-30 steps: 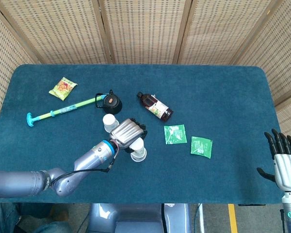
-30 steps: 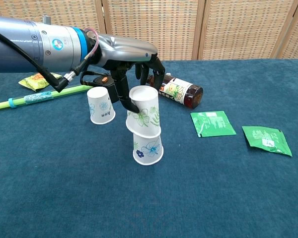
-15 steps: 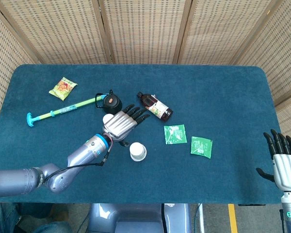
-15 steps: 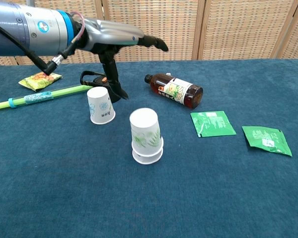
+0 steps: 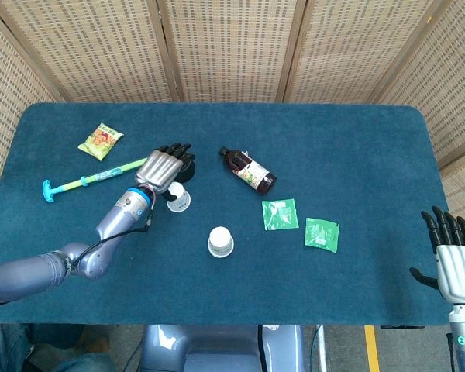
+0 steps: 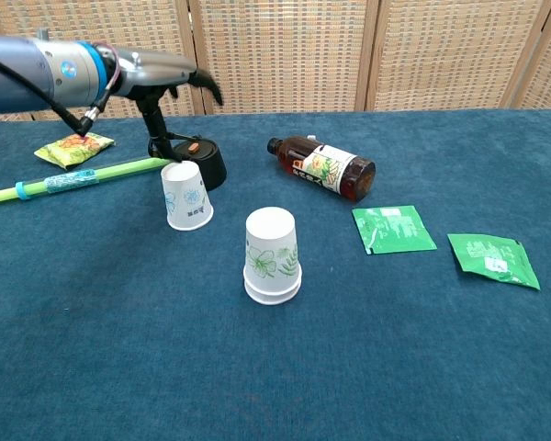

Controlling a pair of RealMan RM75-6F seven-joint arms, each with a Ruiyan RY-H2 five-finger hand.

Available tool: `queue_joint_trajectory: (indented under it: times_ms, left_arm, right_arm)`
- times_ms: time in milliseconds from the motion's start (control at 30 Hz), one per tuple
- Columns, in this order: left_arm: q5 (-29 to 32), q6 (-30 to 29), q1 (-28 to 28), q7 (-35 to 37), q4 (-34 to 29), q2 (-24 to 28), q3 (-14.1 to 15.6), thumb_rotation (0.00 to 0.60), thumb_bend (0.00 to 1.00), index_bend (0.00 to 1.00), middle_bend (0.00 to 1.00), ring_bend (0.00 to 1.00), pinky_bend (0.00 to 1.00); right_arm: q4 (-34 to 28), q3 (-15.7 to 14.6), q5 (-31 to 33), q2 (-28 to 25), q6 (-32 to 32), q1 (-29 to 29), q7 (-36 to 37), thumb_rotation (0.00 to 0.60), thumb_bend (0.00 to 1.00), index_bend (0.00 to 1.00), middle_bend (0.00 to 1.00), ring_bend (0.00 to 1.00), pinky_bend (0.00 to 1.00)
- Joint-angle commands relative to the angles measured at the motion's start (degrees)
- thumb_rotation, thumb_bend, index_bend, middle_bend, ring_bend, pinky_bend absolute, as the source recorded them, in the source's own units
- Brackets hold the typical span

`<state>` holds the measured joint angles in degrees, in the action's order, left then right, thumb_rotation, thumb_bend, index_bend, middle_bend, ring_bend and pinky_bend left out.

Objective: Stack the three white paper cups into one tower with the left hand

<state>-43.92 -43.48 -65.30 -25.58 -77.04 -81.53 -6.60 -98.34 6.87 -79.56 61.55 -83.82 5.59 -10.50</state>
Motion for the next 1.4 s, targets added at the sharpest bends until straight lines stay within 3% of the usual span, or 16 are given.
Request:
queue_joint_trajectory:
  times_ms: [33,267,867,1100,1233,1400]
  left_arm:
    - [-1.6,1.9,2.0,3.6,4.6,-2.5,0.8,0.6,0.0,0.3,0.17,0.17,0.26]
    - [-7.0,2.3,4.3,7.7,5.5,-1.8,0.8,0.6,0.0,0.37,0.23,0.23,0.3]
    - [-12.9,3.1,6.3,12.0,9.8,-5.8,0.0,0.6,0.0,0.38,0.23,0.24,0.32]
    - [-13.6,3.0,6.6,11.4,10.4,-6.8,0.0,0.6,0.0,0.39,0.23,0.29,0.42]
    - [-13.3,3.3,6.7,11.2,10.7,-7.6,-0.5,0.6,0.05,0.44,0.25,0.35,0.52]
    - [-13.2,1.5,7.1,9.6,11.6,-8.8,-0.8,0.6,0.22,0.53,0.33,0.44,0.57]
  right_arm:
    - [-0.1,0.0,0.2,0.0,0.1,0.0,-0.1,0.6,0.0,0.0,0.0,0.0,0.0]
    - [-0.1,0.0,0.2,-0.1,0.1,0.1,-0.1,0.6,0.0,0.0,0.0,0.0,0.0]
    - [-0.2,-0.2,0.2,0.0,0.2,0.1,-0.3,0.6,0.0,0.0,0.0,0.0,0.0]
    - [-0.1,-0.2,0.3,-0.1,0.5,0.2,0.2,0.6,0.0,0.0,0.0,0.0,0.0]
    - [-0.2,-0.3,0.2,-0.2,0.5,0.2,0.5,0.6,0.0,0.0,0.0,0.0,0.0]
    - [-0.2,-0.3,0.1,-0.3,0.8,0.3,1.0,0.6,0.0,0.0,0.0,0.0,0.0]
